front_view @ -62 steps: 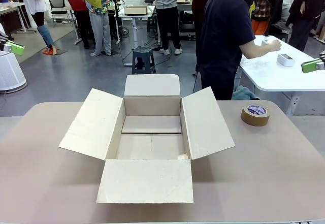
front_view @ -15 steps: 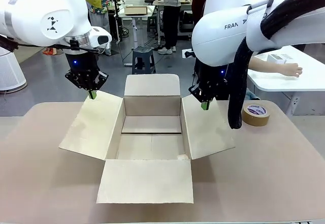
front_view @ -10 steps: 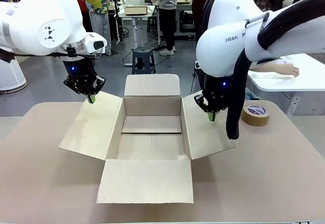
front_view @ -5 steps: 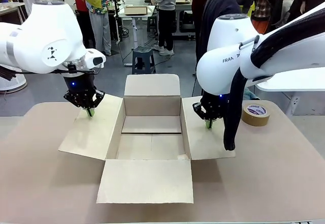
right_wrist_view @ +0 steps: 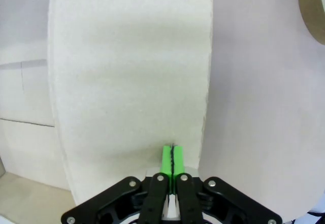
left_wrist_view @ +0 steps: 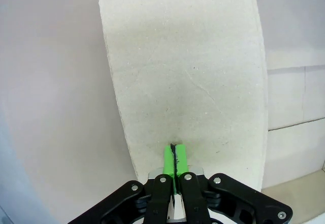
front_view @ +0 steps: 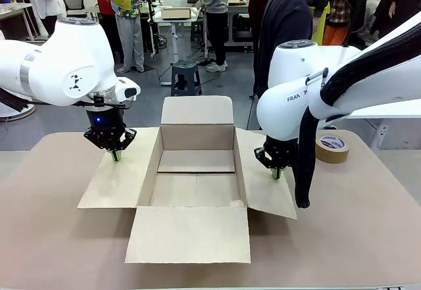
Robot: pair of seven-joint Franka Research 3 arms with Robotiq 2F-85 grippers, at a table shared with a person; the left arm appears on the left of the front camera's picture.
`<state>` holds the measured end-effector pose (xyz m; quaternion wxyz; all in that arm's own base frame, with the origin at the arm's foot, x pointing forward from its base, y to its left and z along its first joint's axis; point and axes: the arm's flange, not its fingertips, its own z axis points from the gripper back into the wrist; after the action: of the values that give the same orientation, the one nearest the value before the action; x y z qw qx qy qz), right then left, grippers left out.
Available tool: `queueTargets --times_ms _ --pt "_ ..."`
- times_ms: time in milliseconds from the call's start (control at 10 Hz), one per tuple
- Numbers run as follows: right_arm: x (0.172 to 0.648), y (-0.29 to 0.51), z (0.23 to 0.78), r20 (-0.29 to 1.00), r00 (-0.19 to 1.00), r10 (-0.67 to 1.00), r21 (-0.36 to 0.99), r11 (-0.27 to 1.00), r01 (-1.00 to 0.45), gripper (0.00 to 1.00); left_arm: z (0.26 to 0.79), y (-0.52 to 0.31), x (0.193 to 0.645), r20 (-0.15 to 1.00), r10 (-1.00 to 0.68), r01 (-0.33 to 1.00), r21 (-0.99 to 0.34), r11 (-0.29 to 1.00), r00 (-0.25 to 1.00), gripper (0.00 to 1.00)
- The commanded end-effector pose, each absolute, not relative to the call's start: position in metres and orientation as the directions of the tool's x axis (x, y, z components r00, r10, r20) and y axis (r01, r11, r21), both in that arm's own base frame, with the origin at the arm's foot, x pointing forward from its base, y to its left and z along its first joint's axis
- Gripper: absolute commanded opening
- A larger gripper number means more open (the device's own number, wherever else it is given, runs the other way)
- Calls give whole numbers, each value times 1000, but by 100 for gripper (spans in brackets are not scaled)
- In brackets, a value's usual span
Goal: Wrap the clocks to prevent damage.
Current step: Open the side flaps of the Package Box.
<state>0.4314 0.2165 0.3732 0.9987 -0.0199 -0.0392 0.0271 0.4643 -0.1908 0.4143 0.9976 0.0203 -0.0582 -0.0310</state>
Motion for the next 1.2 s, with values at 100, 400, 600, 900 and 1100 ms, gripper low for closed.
queueTargets --times_ms 100,400,600,900,1100 --pt "431 221 365 116 992 44 -45 998 -39 1 403 -197 472 108 -40 34 54 998 993 0" --pt "430 219 365 115 993 39 -30 999 -36 1 384 -196 478 85 -50 48 29 998 995 0" --pt "431 218 366 114 993 42 -32 999 -39 1 372 -197 484 65 -37 36 16 999 997 0" --pt "434 216 362 94 994 52 -9 999 -51 1 372 -196 486 66 -23 22 5 1000 998 0" --pt "433 218 371 90 994 56 -30 998 -54 1 381 -195 487 85 -20 23 -29 999 996 0"
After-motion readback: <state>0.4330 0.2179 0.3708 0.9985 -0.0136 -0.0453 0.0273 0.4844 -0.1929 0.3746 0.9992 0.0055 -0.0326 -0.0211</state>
